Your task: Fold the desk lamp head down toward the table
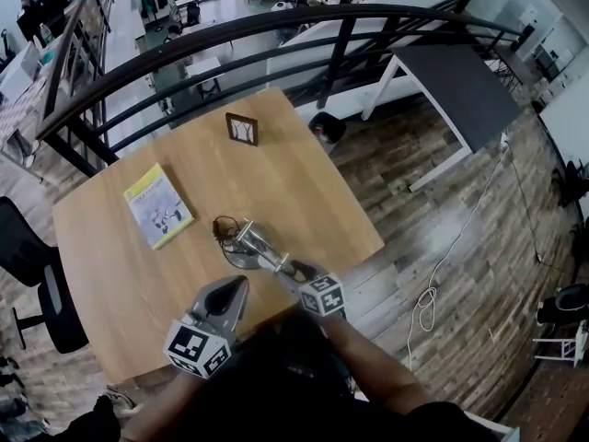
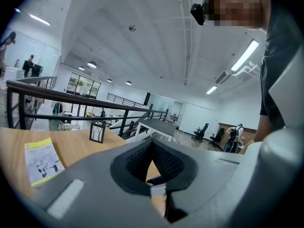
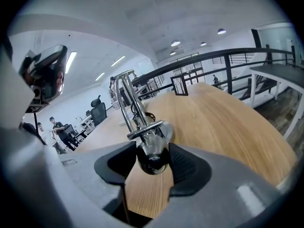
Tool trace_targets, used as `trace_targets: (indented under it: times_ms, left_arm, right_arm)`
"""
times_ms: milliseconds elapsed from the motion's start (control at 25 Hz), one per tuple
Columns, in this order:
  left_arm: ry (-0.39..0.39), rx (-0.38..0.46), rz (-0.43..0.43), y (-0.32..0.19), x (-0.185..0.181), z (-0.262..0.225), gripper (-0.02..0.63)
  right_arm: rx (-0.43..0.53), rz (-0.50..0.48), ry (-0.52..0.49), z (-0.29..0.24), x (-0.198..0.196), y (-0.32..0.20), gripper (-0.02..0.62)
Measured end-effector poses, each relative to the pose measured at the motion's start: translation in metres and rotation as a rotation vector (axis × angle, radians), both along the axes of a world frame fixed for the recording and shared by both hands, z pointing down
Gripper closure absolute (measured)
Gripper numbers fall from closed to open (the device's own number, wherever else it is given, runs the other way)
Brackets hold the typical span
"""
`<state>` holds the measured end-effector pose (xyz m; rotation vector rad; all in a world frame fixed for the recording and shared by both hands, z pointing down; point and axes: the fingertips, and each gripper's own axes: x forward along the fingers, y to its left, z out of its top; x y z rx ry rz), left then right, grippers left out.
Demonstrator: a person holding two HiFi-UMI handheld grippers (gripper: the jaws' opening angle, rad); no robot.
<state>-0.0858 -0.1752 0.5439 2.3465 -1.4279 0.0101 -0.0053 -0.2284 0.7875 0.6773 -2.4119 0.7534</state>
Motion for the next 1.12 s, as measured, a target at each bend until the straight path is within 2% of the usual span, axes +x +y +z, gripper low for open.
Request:
trace_targets:
  times_ms: [240,480,840,960,1120]
  left_arm:
    - [0.004,0.022,0.006,0.003,0.002,-0.01,0.604]
    - [0.018,0.073,0.034,-0.001,0.007,-0.026,0.604]
    - [0.04,0.177,0.115,-0.012,0.028,-0.062,0.604]
    - [0.046,0.206,0.139,-0.01,0.032,-0.071,0.604]
    - [0.061,0.229,0.16,-0.009,0.038,-0.075,0.604]
  right_arm:
    - [0.085,-0.003,0.035,-0.017,0.008,0.001,0.393]
    - [0.196,0.033,-0.002,-0.071,0.012,0.002,0.418]
    - [0.42,0.089,-0.157,-0.206,0.004,0.005,0.52]
    - [0.481,0.11,-0.208,-0.244,0.002,0.014,0.583]
    - [0.554,0.132,-0.274,-0.286,0.001,0.025,0.592]
